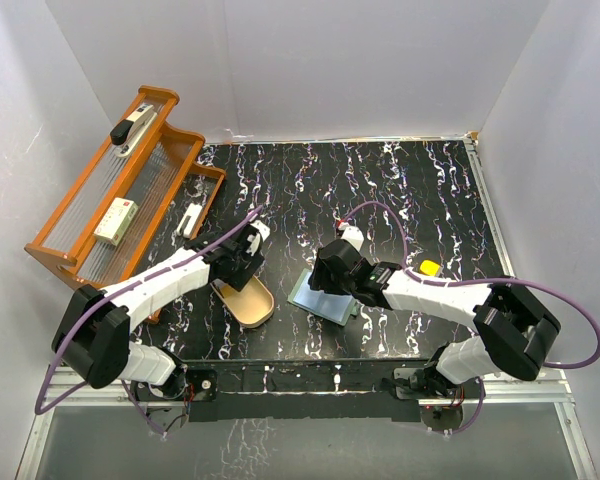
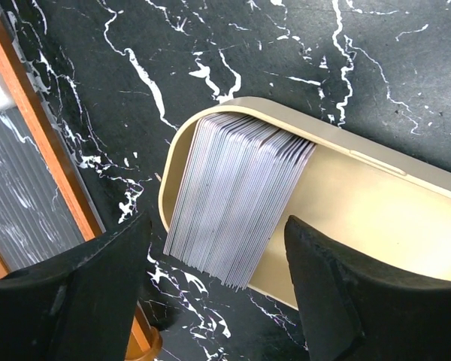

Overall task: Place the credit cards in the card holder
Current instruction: Pick up the credit card from the storage box.

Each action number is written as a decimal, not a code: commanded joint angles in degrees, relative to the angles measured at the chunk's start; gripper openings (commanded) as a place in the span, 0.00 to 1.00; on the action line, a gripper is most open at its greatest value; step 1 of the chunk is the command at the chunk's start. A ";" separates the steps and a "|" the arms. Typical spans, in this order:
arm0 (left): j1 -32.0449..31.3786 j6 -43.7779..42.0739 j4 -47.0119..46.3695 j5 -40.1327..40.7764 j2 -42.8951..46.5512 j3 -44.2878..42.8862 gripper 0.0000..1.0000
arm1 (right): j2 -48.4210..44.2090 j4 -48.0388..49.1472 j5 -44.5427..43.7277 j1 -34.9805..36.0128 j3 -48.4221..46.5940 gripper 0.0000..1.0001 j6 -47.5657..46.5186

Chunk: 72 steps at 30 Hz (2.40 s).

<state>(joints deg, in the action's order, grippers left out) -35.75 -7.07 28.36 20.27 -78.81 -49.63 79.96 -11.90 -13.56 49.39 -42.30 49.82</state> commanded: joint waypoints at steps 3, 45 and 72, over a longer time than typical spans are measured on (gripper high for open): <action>0.23 -0.21 -1.88 -2.20 0.68 0.52 0.76 | -1.57 1.68 -1.36 -0.19 -0.52 0.48 -0.60; 4.05 -1.81 -1.42 -0.76 -4.04 -3.55 0.61 | -6.23 0.93 -3.53 -0.35 1.03 0.49 -0.61; 11.05 2.62 0.47 -6.54 -4.08 -7.02 0.44 | -6.30 1.17 -3.28 -0.40 0.63 0.49 -0.60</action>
<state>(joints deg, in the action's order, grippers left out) -25.21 -4.43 27.53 13.54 -83.70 -54.68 74.72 -12.21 -15.51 49.32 -41.39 49.60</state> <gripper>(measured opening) 0.464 0.491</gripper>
